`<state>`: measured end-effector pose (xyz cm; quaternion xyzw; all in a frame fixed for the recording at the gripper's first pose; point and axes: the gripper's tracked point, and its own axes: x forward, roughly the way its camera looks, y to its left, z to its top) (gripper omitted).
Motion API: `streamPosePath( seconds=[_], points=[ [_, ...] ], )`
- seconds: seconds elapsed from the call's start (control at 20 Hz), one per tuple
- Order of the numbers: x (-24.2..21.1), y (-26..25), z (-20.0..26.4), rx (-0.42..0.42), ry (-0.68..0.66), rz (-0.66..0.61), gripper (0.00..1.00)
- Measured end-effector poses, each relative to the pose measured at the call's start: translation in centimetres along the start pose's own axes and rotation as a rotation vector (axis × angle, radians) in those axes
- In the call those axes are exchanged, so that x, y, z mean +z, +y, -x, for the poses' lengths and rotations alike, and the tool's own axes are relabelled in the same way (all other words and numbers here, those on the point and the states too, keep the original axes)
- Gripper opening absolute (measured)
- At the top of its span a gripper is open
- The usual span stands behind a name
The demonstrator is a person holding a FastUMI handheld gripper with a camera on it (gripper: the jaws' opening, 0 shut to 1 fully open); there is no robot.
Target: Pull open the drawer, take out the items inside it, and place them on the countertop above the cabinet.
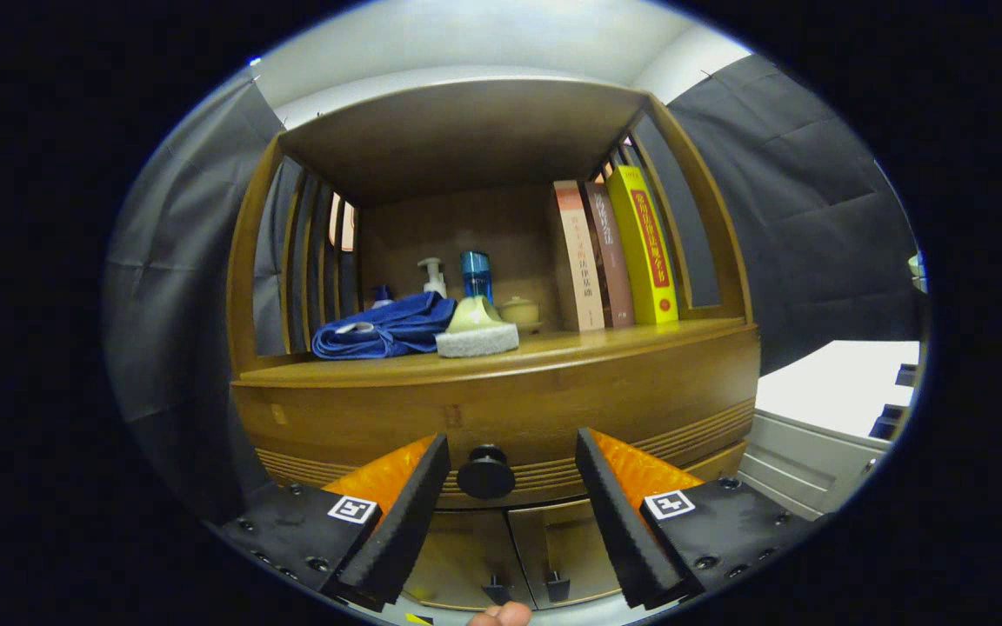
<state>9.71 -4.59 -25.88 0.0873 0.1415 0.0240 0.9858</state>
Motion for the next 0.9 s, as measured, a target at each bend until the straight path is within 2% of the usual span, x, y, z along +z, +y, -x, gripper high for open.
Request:
streamPosePath(
  seconds=[0.2, 0.45, 0.7, 0.9],
  points=[
    [4.2, 0.6, 2.3, -0.022, -0.073, 0.034, 0.96],
    [8.0, 2.7, 5.6, -0.011, -0.111, 0.091, 0.96],
    [9.7, 4.1, 8.5, -0.014, -0.131, 0.08, 0.96],
    [9.5, 4.7, 10.4, 0.0, -0.124, 0.057, 0.96]
  ],
)
